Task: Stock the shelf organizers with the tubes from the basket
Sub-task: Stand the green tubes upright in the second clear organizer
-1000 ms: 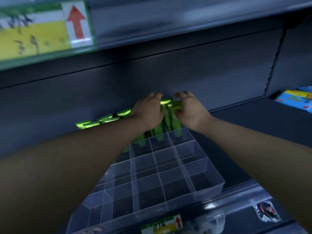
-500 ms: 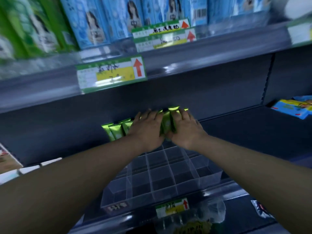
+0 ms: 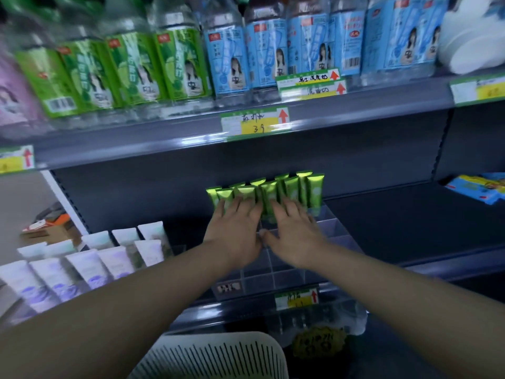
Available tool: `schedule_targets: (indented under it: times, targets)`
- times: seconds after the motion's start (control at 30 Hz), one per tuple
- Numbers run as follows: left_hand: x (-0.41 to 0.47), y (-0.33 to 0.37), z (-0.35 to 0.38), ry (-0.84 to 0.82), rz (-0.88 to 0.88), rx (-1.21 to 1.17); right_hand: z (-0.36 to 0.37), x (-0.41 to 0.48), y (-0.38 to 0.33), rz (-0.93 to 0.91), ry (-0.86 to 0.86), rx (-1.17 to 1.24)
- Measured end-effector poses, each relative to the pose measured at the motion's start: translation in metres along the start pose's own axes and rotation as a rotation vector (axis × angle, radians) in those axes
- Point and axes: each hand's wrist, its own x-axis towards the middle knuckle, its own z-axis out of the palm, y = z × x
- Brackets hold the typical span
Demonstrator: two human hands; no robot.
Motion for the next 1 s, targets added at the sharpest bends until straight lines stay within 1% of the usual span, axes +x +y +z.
schedule_targets:
  times: [0.17,0.27,0.53,0.7,0.87,1.0]
  targets:
    - [-0.042,-0.011,0.004,-0.007,-0.005,-0.021,0.012,-0.026,-0.024,-0.073,-0.021,-0.03]
    - [-0.067,-0.019,0.008,0.007,-0.037,-0.055,0.021,-0.04,-0.035,-0.104,-0.044,-0.021]
    - [-0.139,-0.039,0.037,-0.03,-0.114,-0.089,0.059,-0.076,-0.058,-0.163,-0.096,-0.002]
    - [-0.174,-0.044,0.054,-0.053,-0.136,-0.112,0.09,-0.098,-0.067,-0.174,-0.135,0.03]
    - [-0.205,-0.045,0.081,-0.075,-0.13,-0.171,0.121,-0.117,-0.07,-0.16,-0.248,0.066]
    - [-0.223,-0.047,0.107,-0.136,-0.109,-0.246,0.145,-0.129,-0.067,-0.14,-0.288,0.061]
